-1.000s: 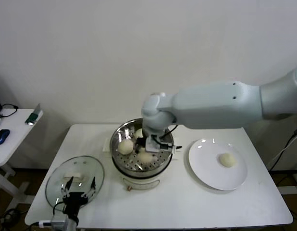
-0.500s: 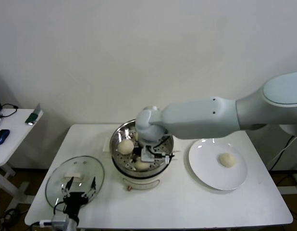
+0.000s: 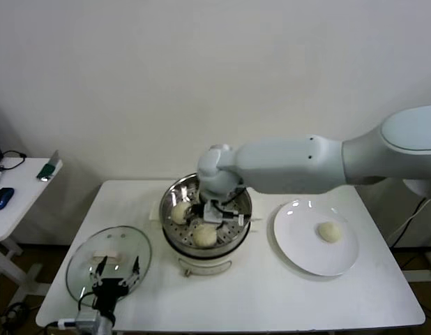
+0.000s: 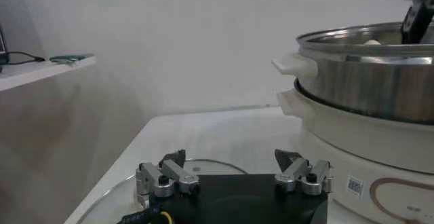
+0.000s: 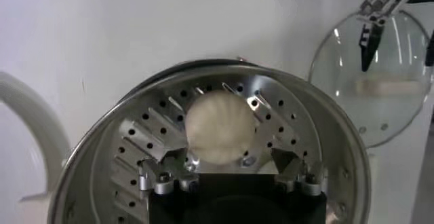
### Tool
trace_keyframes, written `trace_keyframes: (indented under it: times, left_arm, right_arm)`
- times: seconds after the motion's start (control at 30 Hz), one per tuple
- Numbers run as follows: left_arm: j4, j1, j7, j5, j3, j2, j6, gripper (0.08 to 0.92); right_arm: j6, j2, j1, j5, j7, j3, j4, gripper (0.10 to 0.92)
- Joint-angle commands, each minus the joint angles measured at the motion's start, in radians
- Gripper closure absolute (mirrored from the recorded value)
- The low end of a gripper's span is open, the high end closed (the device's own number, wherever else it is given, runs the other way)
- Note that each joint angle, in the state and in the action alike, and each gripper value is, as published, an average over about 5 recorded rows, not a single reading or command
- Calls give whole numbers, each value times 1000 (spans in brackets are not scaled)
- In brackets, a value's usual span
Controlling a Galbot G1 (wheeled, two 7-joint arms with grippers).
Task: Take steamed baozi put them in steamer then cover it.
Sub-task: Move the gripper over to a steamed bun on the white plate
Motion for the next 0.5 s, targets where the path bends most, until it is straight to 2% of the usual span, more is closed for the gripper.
trace_keyframes:
  times: [0.03,0.13,0.23,0.37,0.5]
  left_arm:
    - [-1,-2,0,1,1,0,-1,177]
    - [4,-3,0,0,3,3,-4,177]
    - [8,-7,0,-1,7,5,-5,177]
    - [9,-16,1,0,13,6,-3,177]
    - [9,-23,2,1,15,7,-2,177]
  right_arm:
    - [-38,-202,225,328,-124,-95,-20,202]
    - [-123,-312,324,541,-152,-195,-51,203]
    - [-209,-418,382,638,-163,-286,-75,203]
    - [-290,-550,390,663,-163,-381,-86,203]
    - [-336,-664,301,594,-143,-393,-108,203]
